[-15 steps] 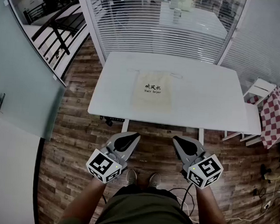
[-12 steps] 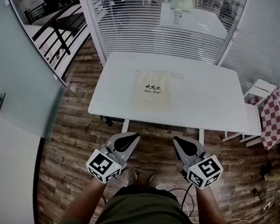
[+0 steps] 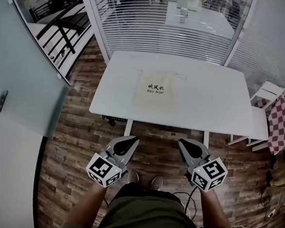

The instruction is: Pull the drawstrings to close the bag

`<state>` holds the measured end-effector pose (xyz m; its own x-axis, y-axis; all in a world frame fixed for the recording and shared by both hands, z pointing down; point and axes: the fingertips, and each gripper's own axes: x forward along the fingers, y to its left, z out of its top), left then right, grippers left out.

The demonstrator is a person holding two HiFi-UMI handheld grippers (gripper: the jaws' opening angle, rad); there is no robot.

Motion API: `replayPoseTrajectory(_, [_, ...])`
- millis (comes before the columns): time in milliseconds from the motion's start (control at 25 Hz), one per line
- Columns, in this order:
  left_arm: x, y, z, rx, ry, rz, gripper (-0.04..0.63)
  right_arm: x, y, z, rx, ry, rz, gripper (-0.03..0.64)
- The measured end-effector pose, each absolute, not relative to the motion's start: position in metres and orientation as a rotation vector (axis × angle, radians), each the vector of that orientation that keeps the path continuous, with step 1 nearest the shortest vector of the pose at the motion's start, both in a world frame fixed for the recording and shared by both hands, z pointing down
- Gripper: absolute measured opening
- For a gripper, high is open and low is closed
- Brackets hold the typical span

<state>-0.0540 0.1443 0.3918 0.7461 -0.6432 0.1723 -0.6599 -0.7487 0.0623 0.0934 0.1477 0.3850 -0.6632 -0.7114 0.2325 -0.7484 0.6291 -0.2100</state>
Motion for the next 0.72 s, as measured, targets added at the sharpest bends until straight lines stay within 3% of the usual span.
replayPoseTrajectory(720, [-0.068,0.085,0.422,2.768,-1.045,0.225,0.003,0.083,0.091,0.408,1.196,-2.677,0.490,0.011])
